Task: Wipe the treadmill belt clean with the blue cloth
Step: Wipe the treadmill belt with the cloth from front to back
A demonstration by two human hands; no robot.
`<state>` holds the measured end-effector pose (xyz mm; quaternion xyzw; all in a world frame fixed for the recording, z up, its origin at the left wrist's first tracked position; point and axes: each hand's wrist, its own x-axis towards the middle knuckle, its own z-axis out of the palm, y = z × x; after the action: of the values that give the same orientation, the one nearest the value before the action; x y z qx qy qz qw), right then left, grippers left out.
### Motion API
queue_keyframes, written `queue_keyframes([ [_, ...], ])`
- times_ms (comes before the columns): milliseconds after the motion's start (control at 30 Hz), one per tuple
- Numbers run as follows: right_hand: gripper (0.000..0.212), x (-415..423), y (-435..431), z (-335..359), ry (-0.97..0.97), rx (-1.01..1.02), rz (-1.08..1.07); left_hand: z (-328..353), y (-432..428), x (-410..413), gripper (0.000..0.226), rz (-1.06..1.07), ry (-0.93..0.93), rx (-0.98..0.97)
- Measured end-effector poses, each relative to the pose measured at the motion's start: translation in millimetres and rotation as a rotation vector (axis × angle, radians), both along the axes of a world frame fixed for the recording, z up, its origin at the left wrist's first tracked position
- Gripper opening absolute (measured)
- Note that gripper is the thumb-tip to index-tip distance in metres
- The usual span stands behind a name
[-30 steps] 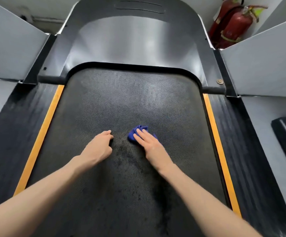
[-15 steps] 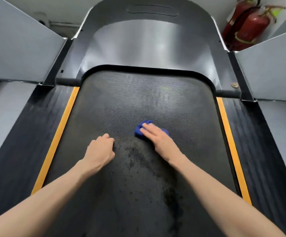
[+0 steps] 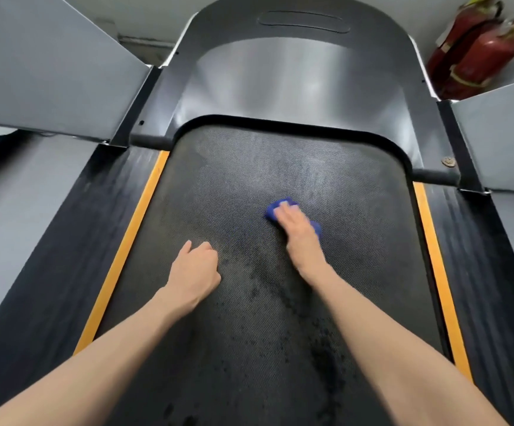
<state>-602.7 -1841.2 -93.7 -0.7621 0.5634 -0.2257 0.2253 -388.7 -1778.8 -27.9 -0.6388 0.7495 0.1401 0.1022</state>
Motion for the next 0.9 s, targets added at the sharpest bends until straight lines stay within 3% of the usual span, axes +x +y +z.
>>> queue_keyframes([
  [67,0.058,0,-9,3,0.137,0.033,-0.322,1,-1,4,0.034,0.006,0.003,0.009],
  [133,0.065,30,7,8,0.115,0.049,-0.315,1,-5,8,0.032,0.046,0.002,0.002],
  [233,0.066,73,52,5,0.064,0.071,0.087,0,-6,3,0.032,0.05,-0.047,-0.015],
  [333,0.059,63,48,6,0.111,0.021,0.434,0,-3,-4,0.035,0.029,-0.098,-0.013],
  [400,0.056,42,29,12,0.115,0.099,0.309,0,-2,-1,0.034,0.031,-0.07,-0.005],
  [500,0.065,36,10,12,0.064,0.151,-0.245,-4,-2,9,0.034,0.088,0.065,0.026],
  [533,0.065,47,10,18,0.032,0.175,-0.33,-6,-3,10,0.035,0.11,0.143,0.026],
  [700,0.053,101,19,41,-0.184,0.369,-0.085,-3,-15,-2,0.039,0.144,0.373,-0.119],
  [800,0.05,84,17,47,-0.308,0.361,-0.261,-12,-22,-22,0.034,0.044,0.308,-0.199],
  [900,0.046,54,14,47,-0.265,0.319,-0.471,-21,-34,-45,0.036,0.093,0.265,-0.17],
])
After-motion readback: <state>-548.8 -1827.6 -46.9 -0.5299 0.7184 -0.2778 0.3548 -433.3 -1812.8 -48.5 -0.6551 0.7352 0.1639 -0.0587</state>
